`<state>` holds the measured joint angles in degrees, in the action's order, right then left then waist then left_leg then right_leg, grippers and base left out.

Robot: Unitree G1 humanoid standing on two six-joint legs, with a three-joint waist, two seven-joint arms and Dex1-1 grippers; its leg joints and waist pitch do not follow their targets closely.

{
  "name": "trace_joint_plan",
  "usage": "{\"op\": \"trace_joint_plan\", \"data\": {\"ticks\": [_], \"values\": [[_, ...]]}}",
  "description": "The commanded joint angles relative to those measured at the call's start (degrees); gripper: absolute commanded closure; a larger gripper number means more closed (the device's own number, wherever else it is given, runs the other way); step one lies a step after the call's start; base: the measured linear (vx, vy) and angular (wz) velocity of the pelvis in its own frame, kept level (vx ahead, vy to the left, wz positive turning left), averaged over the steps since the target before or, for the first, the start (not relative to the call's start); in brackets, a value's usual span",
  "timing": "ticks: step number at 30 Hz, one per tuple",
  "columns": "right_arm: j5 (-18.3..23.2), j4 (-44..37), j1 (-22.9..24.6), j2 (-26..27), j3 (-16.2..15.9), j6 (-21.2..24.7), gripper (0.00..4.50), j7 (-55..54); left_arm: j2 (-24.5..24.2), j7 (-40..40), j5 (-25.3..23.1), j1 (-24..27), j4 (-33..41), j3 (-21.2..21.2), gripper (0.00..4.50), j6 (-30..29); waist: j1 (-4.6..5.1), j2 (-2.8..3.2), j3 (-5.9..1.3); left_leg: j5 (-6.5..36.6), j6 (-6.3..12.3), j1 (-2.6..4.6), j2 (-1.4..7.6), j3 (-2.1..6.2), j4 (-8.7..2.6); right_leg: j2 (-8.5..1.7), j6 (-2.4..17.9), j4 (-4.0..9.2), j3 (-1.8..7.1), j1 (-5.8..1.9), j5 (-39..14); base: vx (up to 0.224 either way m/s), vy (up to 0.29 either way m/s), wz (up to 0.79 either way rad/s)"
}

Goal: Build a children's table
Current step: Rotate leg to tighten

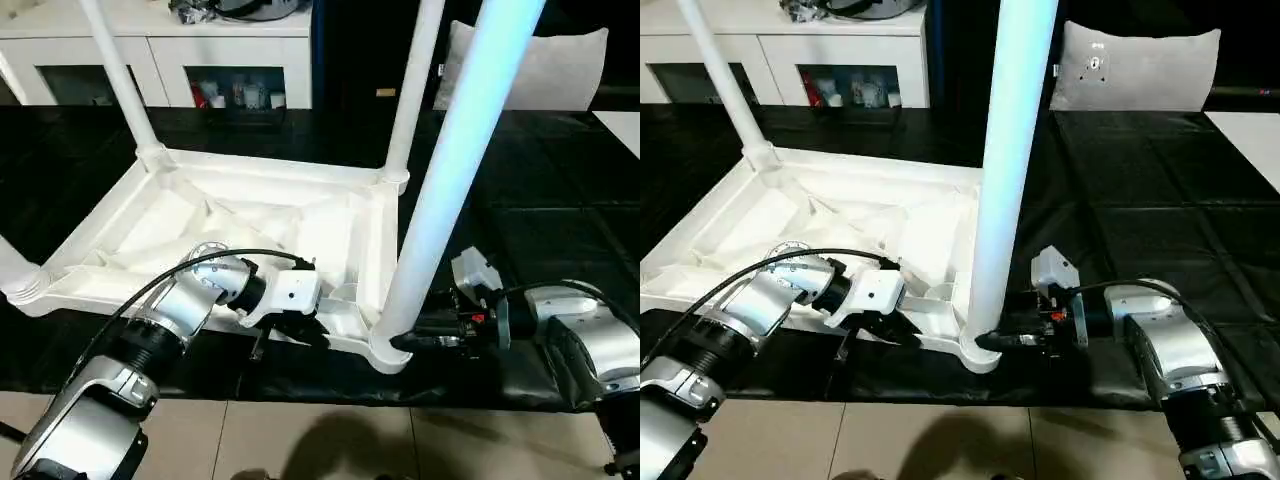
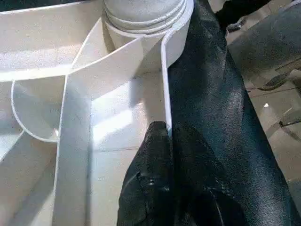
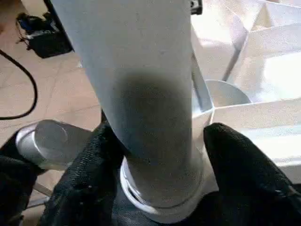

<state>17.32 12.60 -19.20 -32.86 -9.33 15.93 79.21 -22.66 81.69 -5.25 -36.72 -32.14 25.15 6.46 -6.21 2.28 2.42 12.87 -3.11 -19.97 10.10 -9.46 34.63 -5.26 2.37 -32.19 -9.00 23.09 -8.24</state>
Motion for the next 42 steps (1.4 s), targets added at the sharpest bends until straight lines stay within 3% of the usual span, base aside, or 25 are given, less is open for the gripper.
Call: {"op": "trace_joint_plan", "data": {"ticks": [1, 6, 14, 18, 21, 23, 24, 25, 27, 28, 29, 33, 34, 35, 38, 39, 42], "values": [[0.97, -0.33, -0.74, 0.11, -0.06, 0.74, 1.99, 0.78, 0.18, 2.35, 0.44, 0.4, 2.72, 2.12, 4.5, 0.97, 0.18, -0.62, -4.05, 4.81, 5.86, -0.11, 3.72, 0.77, -3.79, -4.51, 7.58, 3.36, 3.87, -3.92, -17.31, 0.0, 0.0, 0.0], [1.14, -0.35, -0.71, 0.42, -0.54, 1.12, 2.41, 1.42, 0.1, 2.62, 0.5, 0.97, 3.88, 2.11, 4.5, 0.46, 0.11, -0.77, -4.12, 3.59, 6.06, -0.25, 3.7, 0.77, -3.7, -4.47, 7.37, 3.17, 3.9, -3.88, -16.65, 0.0, 0.0, 0.0], [2.95, -2.32, 0.58, 1.0, -0.93, 3.19, 2.55, 1.61, -0.21, 2.52, 1.15, 1.73, 5.06, 1.69, 4.5, -1.34, 0.1, -0.69, -4.15, 3.48, 5.92, -0.21, 3.62, 0.74, -3.67, -4.43, 7.35, 3.12, 3.9, -3.94, -16.46, 0.0, 0.0, 0.0], [2.29, -2.52, 0.8, 3.94, 1.71, 4.87, 2.55, -6.49, 0.77, -0.16, 1.07, 1.12, 4.26, 0.63, 4.5, -5.53, 0.3, -0.54, -3.98, 4.43, 5.35, -0.18, 3.48, 0.68, -3.76, -4.39, 6.74, 3.57, 3.78, -3.84, -18.68, 0.0, 0.0, 0.0], [0.7, -1.89, 0.12, 5.78, 2.47, 5.72, 2.55, -11.75, 1.44, -2.14, 0.49, 0.54, 3.52, 0.22, 4.5, -7.61, 0.86, -0.62, -3.73, 6.26, 3.99, -0.03, 3.21, 0.72, -3.96, -4.28, 5.43, 4.19, 3.54, -3.76, -22.54, 0.0, 0.0, 0.0], [-2.17, -0.52, -1.46, 9.26, 3.4, 8.34, 2.55, -21.19, 4.13, -7.97, -0.42, -1.51, 0.89, -1.27, 4.5, -12.56, 1.77, -0.83, -3.51, 7.69, 2.79, 0.06, 2.61, 0.71, -3.9, -4.1, 3.19, 5.07, 3.13, -3.82, -27.09, 0.0, 0.0, 0.0], [-2.9, -0.11, -2.08, 10.64, 3.83, 9.68, 2.55, -24.59, 5.15, -10.37, -0.84, -2.35, -0.12, -1.78, 4.5, -14.36, 2.1, -0.53, -3.39, 8.4, 2.21, 0.27, 2.27, 0.73, -3.76, -3.99, 2.19, 5.47, 2.79, -3.63, -29.38, 0.0, 0.0, 0.0], [-3.14, 0.02, -2.28, 11.09, 3.97, 10.12, 2.55, -25.7, 5.49, -11.16, -0.98, -2.63, -0.45, -1.94, 4.5, -14.94, 2.82, -0.61, -3.23, 9.58, 1.74, 0.32, 2.07, 0.83, -3.69, -3.89, 1.28, 5.92, 2.35, -3.6, -31.43, 0.0, 0.0, 0.0], [-3.83, 0.65, -3.33, 13.36, 4.64, 12.44, 2.57, -30.43, 7.2, -15.21, -1.6, -4.22, -2.76, -2.79, 4.5, -16.33, 3.46, -0.6, -3.29, 10.03, 1.7, 0.26, 1.94, 0.89, -3.61, -3.84, 0.61, 6.26, 2.18, -3.63, -31.96, 0.0, 0.0, 0.0], [-6.11, 2.29, -5.34, 16.95, 5.49, 15.12, 2.57, -38.9, 9.84, -21.23, -2.49, -6.68, -6.24, -4.01, 4.5, -18.04, 4.25, -0.7, -3.47, 9.63, 2.04, -0.2, 1.93, 1.05, -3.58, -3.73, 0.42, 6.06, 2.21, -3.9, -30.17, 0.0, 0.0, 0.0], [-6.38, 2.51, -5.57, 17.34, 5.59, 15.32, 2.57, -39.85, 10.14, -21.85, -2.6, -6.93, -6.59, -4.14, 4.5, -18.19, 4.52, -0.62, -3.48, 9.71, 2.07, -0.01, 1.89, 0.99, -3.55, -3.73, 0.74, 6.17, 2.18, -3.59, -30.03, 0.0, 0.0, 0.0], [-6.81, 5.85, -8.07, 21.65, 7.8, 13.48, 2.57, -47.51, 12.67, -25.89, -3.26, -8.75, -8.71, -4.81, 4.5, -19.36, 4.94, -0.84, -3.86, 7.82, 3.58, -0.43, 1.87, 0.95, -3.45, -4.09, 1.95, 5.74, 2.49, -3.83, -27.25, 0.0, 0.0, 0.0], [-7.26, 6.78, -8.68, 22.57, 8.04, 11.72, 2.03, -48.95, 13.33, -26.65, -3.49, -9.21, -9.18, -4.94, 4.5, -19.69, 4.91, -0.75, -4.05, 6.68, 3.97, -0.46, 2.03, 1.07, -3.5, -4.04, 2.68, 5.31, 2.61, -3.93, -25.16, 0.0, 0.0, 0.0], [-7.28, 6.83, -8.71, 22.67, 8.09, 11.59, 1.89, -49.07, 13.4, -26.73, -3.5, -9.26, -9.24, -4.95, 4.5, -19.71, 4.94, -0.73, -4.08, 6.06, 4.3, -0.56, 2.06, 0.97, -3.46, -4.04, 3.01, 5.23, 2.73, -3.87, -24.12, 0.0, 0.0, 0.0], [-7.49, 6.07, -8.42, 22.98, 8.31, 9.73, 1.82, -48.67, 13.74, -27.05, -3.83, -9.88, -10.1, -4.84, 4.5, -19.3, 4.56, -0.7, -4.25, 3.45, 5.47, -0.72, 2.5, 1.09, -3.49, -4.24, 5.33, 4.26, 3.15, -4.09, -18.97, 0.0, 0.0, 0.0], [-7.49, 6.01, -8.38, 22.94, 8.29, 9.69, 1.53, -48.58, 13.72, -27.03, -3.84, -9.88, -10.11, -4.83, 4.5, -19.25, 4.28, -0.69, -4.35, 2.17, 6.09, -0.74, 2.68, 1.12, -3.43, -4.25, 6.28, 3.75, 3.33, -4.17, -16.29, 0.0, 0.0, 0.0], [-7.52, 4.2, -6.87, 21.14, 8.02, 8.77, 1.41, -46.25, 12.59, -26.13, -4.17, -9.31, -10.28, -4.14, 4.5, -17.9, 3.67, -0.68, -4.44, -0.23, 7.67, -0.69, 2.9, 1.06, -3.29, -4.42, 8.59, 2.93, 3.62, -4.19, -10.89, 0.0, 0.0, 0.0]]}}
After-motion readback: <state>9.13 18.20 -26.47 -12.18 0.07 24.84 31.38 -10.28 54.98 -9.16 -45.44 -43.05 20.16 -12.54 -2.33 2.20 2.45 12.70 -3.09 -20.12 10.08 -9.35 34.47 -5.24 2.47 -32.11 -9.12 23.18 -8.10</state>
